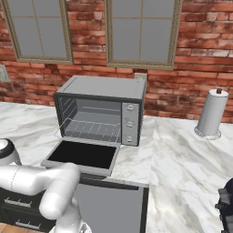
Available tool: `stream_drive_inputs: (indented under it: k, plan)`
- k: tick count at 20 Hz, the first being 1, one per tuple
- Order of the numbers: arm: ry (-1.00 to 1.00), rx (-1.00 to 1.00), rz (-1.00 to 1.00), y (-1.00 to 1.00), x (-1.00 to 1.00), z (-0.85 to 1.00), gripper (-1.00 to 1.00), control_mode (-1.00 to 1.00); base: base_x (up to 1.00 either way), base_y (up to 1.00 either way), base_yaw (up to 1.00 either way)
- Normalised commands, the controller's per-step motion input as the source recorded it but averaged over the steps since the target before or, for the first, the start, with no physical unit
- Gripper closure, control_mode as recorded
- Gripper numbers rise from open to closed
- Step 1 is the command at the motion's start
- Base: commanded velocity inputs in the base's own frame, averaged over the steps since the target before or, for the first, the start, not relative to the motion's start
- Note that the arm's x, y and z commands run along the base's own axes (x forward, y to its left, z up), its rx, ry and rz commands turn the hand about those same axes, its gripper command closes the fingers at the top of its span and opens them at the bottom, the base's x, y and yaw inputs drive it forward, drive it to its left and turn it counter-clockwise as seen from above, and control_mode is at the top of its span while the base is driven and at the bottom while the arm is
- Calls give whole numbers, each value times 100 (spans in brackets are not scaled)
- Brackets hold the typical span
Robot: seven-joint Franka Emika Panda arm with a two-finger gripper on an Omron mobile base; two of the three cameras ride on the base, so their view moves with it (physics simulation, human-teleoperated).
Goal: Pick up the bagel from the plate, place it on the toaster oven rack, close the door, and set the timer.
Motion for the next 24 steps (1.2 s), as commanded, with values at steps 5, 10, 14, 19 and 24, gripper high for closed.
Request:
stream_drive_inputs:
  k: [5,10,14,19,24]
  plan:
    - [0,0,0,7,0,-16,-100,-100,0,0,0]
    - [0,0,0,9,13,-12,-100,-100,0,0,0]
    - [2,0,0,4,7,-20,-100,-100,0,0,0]
    - [4,0,0,0,0,-38,-100,-100,0,0,0]
    - [4,0,0,1,0,-51,100,-100,0,0,0]
